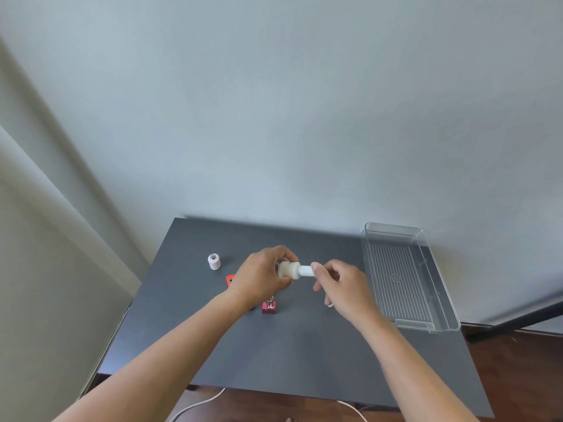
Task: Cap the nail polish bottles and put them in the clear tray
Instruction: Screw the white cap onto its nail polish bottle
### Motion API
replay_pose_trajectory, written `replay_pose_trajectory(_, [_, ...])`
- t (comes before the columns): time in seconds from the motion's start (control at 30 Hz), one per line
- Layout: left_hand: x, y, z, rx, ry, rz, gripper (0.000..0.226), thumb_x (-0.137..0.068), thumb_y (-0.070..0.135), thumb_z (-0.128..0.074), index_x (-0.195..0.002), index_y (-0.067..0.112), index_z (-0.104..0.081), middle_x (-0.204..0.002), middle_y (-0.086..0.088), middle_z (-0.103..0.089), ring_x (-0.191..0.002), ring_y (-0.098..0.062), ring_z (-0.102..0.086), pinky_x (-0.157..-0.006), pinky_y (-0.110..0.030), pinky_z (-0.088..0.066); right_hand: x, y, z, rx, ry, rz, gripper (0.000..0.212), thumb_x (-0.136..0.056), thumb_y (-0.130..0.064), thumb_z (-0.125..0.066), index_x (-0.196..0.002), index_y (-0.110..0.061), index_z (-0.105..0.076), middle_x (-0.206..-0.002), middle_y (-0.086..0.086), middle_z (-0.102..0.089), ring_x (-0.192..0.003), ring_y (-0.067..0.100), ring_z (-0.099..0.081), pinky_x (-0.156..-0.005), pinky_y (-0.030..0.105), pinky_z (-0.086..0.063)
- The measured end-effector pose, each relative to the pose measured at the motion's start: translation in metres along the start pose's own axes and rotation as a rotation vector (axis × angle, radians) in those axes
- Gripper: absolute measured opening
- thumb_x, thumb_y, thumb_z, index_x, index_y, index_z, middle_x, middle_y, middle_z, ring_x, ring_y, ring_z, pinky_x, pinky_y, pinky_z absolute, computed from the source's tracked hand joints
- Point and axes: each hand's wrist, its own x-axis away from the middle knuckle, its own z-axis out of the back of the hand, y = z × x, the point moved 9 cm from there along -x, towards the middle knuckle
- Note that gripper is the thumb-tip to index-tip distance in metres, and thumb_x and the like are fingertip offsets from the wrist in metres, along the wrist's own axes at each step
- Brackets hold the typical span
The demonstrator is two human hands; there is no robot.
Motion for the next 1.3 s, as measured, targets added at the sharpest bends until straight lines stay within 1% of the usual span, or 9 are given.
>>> replay_pose_trajectory(0.23, [0.001,-0.001,-0.001,0.010,-0.013,0.004,0.026,-0.075,0.019,-0.072,-0.094,0.036,-0.064,-0.095,0.013,-0.066,-0.086,-0.008,-0.064,-0.077,-0.039,-0.056,-0.005,0.008,-0.001,0.106,-0.043,-0.075,0.072,-0.083,-0.081,-0.030,-0.063,-0.022,-0.067,-0.054,-0.008,-0.069,-0.042,0.016,-0.063,-0.057,0.031,-0.054])
replay_pose_trajectory(0.33, [0.000,-0.002,0.001,0.012,-0.009,0.016,0.026,-0.074,0.020,-0.072,-0.094,0.036,-0.065,-0.095,0.012,-0.066,-0.086,-0.008,-0.063,-0.077,-0.040,-0.056,-0.004,0.009,-0.003,0.112,-0.066,-0.041,0.054,-0.076,-0.084,-0.041,-0.089,-0.038,-0.066,-0.071,-0.017,-0.071,-0.052,0.010,-0.065,-0.062,0.031,-0.052])
replay_pose_trajectory(0.43, [-0.001,-0.004,0.001,0.005,-0.010,0.022,0.026,-0.075,0.021,-0.072,-0.095,0.036,-0.066,-0.096,0.013,-0.066,-0.086,-0.006,-0.063,-0.077,-0.039,-0.056,-0.002,0.009,-0.005,0.077,-0.066,0.017,0.040,-0.079,-0.051,-0.069,-0.116,-0.050,-0.054,-0.096,-0.025,-0.067,-0.070,0.013,-0.066,-0.074,0.038,-0.056])
replay_pose_trajectory(0.53, [-0.001,-0.004,-0.001,0.001,-0.020,0.019,0.027,-0.074,0.020,-0.072,-0.094,0.036,-0.066,-0.097,0.012,-0.066,-0.087,-0.007,-0.063,-0.078,-0.038,-0.055,-0.001,0.008,-0.005,0.033,-0.045,0.039,0.021,-0.086,-0.030,-0.068,-0.100,-0.044,-0.061,-0.091,-0.018,-0.068,-0.066,0.013,-0.065,-0.070,0.042,-0.058])
replay_pose_trajectory(0.63, [0.000,-0.001,-0.002,-0.010,-0.017,0.001,0.026,-0.075,0.018,-0.071,-0.094,0.035,-0.066,-0.096,0.012,-0.066,-0.088,-0.008,-0.062,-0.079,-0.038,-0.055,-0.002,0.008,-0.004,0.025,-0.031,0.051,0.004,-0.091,-0.033,-0.062,-0.090,-0.037,-0.064,-0.080,-0.013,-0.070,-0.054,0.009,-0.063,-0.065,0.040,-0.058])
replay_pose_trajectory(0.87, [-0.001,0.006,-0.004,-0.026,-0.013,-0.036,0.025,-0.076,0.019,-0.071,-0.095,0.033,-0.065,-0.096,0.012,-0.066,-0.087,-0.007,-0.062,-0.079,-0.038,-0.054,-0.002,0.007,-0.002,0.108,-0.019,0.018,0.053,-0.094,-0.063,-0.037,-0.067,-0.023,-0.058,-0.060,-0.009,-0.070,-0.045,0.010,-0.061,-0.051,0.026,-0.049])
replay_pose_trajectory(1.07, [-0.003,0.005,-0.004,-0.026,-0.031,-0.024,0.026,-0.076,0.019,-0.071,-0.095,0.037,-0.065,-0.095,0.014,-0.066,-0.087,-0.005,-0.062,-0.080,-0.039,-0.055,-0.008,0.015,-0.004,0.168,-0.086,-0.076,0.074,-0.086,-0.080,-0.024,-0.065,-0.022,-0.064,-0.052,-0.006,-0.069,-0.043,0.015,-0.064,-0.056,0.030,-0.052])
replay_pose_trajectory(1.17, [-0.003,0.001,-0.005,-0.036,-0.047,-0.004,0.028,-0.075,0.021,-0.072,-0.095,0.038,-0.065,-0.095,0.014,-0.067,-0.087,-0.005,-0.064,-0.079,-0.039,-0.056,-0.007,0.011,-0.004,0.206,-0.086,-0.007,0.056,-0.078,-0.084,-0.033,-0.092,-0.038,-0.062,-0.070,-0.014,-0.070,-0.054,0.009,-0.065,-0.059,0.028,-0.048])
replay_pose_trajectory(1.3, [-0.002,-0.005,-0.006,-0.027,-0.059,0.025,0.028,-0.073,0.022,-0.072,-0.095,0.039,-0.065,-0.094,0.015,-0.068,-0.084,-0.008,-0.065,-0.077,-0.040,-0.057,-0.005,0.008,-0.004,0.202,-0.060,0.073,0.021,-0.084,-0.047,-0.065,-0.101,-0.044,-0.055,-0.086,-0.018,-0.065,-0.061,0.013,-0.064,-0.067,0.035,-0.055])
